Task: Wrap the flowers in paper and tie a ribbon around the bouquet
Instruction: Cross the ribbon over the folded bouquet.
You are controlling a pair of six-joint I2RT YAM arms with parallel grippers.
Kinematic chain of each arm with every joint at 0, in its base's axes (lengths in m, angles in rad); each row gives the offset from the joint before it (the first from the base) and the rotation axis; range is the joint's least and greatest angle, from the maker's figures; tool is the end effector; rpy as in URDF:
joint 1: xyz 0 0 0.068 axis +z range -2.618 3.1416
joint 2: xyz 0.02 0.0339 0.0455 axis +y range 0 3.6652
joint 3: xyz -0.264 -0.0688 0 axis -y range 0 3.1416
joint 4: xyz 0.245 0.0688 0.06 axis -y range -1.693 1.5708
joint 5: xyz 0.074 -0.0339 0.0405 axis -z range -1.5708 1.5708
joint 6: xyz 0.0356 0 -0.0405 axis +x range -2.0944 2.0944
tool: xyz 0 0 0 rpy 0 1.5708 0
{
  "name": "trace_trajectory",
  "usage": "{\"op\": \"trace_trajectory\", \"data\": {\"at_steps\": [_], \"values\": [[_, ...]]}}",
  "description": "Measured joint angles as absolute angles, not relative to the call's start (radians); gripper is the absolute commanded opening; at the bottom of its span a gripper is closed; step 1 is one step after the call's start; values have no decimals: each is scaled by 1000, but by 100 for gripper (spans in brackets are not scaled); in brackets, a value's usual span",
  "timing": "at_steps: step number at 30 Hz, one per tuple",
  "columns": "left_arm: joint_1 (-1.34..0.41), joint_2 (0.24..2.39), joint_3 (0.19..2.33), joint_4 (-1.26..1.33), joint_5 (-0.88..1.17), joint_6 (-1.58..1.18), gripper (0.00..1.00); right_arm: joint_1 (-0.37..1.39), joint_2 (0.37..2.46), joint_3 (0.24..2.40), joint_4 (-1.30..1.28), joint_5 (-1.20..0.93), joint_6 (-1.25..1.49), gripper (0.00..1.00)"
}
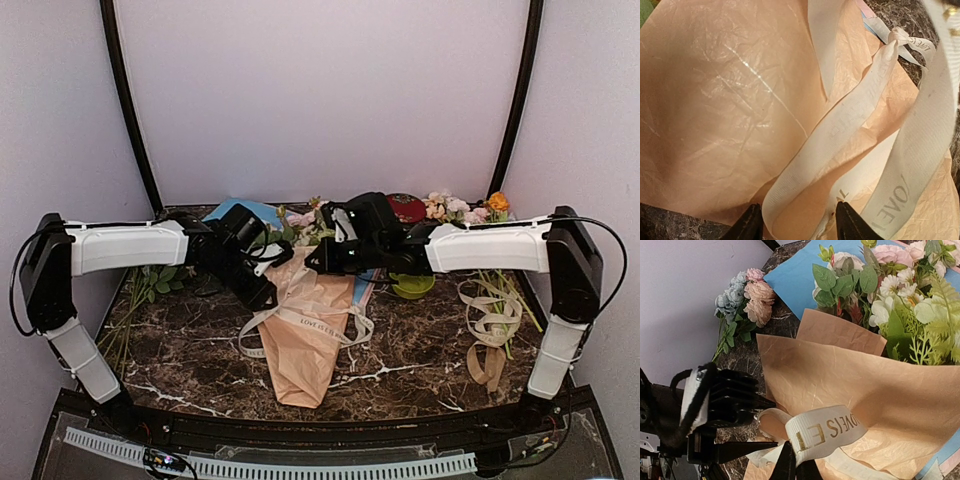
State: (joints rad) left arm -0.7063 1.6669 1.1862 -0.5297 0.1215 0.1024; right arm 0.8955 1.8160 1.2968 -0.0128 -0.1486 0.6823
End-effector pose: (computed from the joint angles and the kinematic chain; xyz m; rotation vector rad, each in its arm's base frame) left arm 0.2623 -0.2294 0.2236 1.0716 2.3878 -0.3759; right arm 0.2589 0.3316 0.2447 -0.3412 2.2711 1.0513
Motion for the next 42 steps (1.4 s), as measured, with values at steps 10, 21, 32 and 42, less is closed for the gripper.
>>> {"op": "trace_trajectory", "data": {"at_steps": [10, 21, 32, 42], "values": [[-705, 1683, 1186, -524, 72, 116, 0, 894, 1824, 1329, -38, -147, 630, 0], [-705, 1451, 1069, -444, 163, 210, 0, 878, 1969, 1440, -70, -163, 591, 0], [-705, 1252, 979, -327, 258, 304, 0, 863, 2090, 1483, -125, -305, 530, 0], [-700, 1271, 998, -260, 104, 301, 0, 863, 2104, 1454, -157, -366, 485, 0]]}}
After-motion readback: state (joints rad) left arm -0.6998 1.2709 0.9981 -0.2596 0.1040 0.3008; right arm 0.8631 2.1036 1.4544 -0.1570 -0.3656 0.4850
